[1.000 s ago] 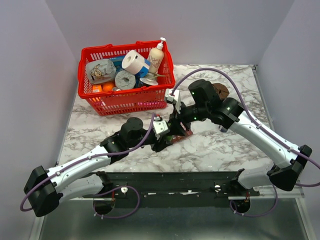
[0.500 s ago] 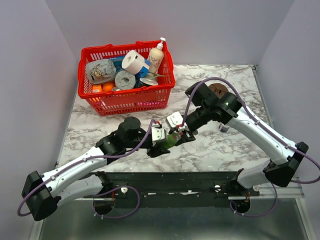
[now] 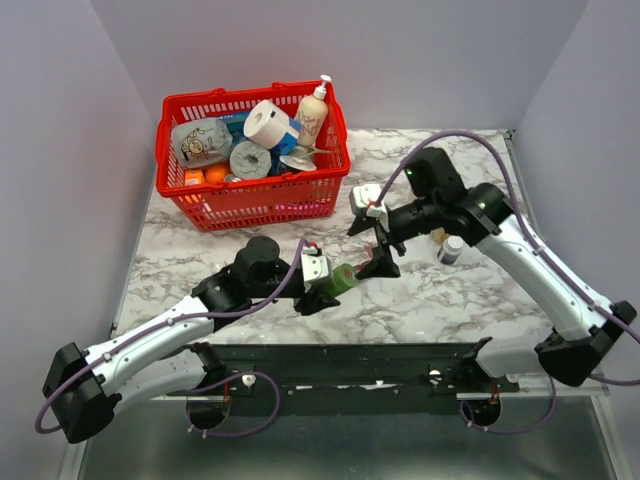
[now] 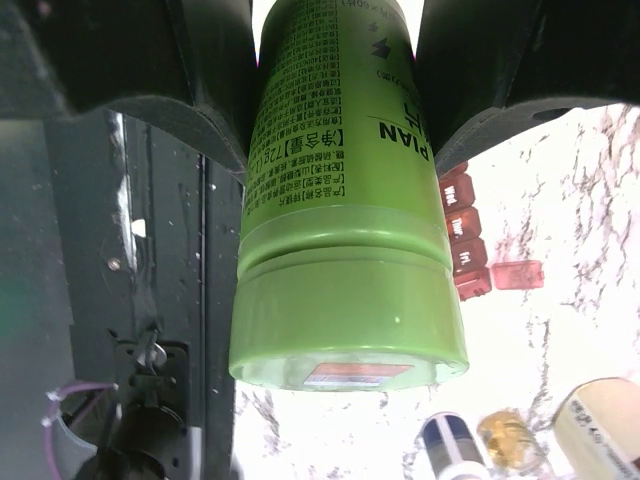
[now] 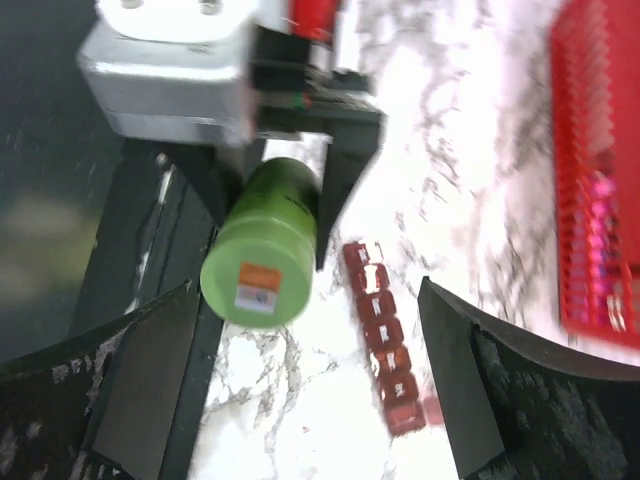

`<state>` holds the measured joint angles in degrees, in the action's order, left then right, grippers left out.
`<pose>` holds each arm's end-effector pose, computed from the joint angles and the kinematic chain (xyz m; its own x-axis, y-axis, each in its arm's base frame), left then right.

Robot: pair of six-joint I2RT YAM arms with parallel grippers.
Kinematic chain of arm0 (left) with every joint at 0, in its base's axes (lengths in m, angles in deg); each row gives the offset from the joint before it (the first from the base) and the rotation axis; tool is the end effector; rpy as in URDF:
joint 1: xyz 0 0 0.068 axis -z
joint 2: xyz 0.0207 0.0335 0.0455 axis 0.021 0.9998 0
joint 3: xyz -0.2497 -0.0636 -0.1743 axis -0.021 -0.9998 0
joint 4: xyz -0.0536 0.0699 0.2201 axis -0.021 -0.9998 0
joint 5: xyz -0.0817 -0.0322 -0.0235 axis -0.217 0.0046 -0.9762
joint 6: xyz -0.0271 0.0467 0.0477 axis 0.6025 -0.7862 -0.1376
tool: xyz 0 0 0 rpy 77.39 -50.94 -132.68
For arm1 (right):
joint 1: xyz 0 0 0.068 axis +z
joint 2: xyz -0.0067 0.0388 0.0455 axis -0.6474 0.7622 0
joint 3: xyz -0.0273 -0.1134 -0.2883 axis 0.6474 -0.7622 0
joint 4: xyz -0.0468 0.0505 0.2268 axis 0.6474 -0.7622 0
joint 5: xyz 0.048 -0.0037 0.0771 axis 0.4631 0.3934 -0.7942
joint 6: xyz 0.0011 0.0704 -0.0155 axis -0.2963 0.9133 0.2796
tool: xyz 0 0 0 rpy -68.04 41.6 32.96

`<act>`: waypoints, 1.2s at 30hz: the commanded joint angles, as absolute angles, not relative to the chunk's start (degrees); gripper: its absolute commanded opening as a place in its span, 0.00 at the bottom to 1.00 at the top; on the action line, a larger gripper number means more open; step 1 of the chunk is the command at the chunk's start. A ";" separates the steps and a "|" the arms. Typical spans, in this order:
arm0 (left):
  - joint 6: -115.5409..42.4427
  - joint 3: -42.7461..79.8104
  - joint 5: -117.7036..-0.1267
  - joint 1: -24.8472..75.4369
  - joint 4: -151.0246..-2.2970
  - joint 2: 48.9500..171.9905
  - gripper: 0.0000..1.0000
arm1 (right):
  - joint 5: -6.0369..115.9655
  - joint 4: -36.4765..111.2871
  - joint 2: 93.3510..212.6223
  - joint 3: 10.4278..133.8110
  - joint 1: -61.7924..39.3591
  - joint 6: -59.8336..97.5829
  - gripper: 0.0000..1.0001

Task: Sort the pills into containers

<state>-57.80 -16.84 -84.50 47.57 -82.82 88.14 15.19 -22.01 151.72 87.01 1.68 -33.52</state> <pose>0.0939 -0.1576 0.3094 -0.0631 0.2835 -0.9569 0.9935 0.1085 -0.0334 0.1524 0.1965 0.4249 0.1841 -0.4846 -0.8551 -0.9689 -0.2356 -0.0751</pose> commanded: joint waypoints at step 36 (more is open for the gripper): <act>-54.27 -15.94 -75.86 47.66 -75.41 88.77 0.00 | 11.42 -20.40 155.48 87.25 1.67 -18.28 0.20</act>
